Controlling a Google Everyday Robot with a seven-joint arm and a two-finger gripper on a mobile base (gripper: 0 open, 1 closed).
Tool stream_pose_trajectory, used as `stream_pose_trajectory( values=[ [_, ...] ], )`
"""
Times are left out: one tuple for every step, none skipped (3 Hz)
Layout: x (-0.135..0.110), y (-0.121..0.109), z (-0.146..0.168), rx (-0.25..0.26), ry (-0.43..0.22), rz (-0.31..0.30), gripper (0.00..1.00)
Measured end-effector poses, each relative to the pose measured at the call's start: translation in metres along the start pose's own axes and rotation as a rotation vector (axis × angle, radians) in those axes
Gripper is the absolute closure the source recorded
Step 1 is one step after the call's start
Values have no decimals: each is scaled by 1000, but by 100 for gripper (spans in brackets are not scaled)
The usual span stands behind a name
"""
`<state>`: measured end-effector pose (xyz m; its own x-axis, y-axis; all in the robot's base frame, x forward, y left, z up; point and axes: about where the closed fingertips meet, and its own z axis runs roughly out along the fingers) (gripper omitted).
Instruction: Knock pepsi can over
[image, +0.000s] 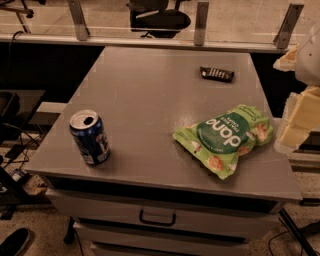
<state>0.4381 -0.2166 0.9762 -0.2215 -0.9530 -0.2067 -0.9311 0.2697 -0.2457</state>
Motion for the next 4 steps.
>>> stream_pose_trajectory(
  values=[
    [-7, -2, 2, 0, -13, -3, 0],
    [-35, -6, 13, -13, -63, -17, 0],
    [-82, -8, 30, -36, -176, -34, 0],
    [-152, 11, 55, -86, -322, -83, 0]
  ],
)
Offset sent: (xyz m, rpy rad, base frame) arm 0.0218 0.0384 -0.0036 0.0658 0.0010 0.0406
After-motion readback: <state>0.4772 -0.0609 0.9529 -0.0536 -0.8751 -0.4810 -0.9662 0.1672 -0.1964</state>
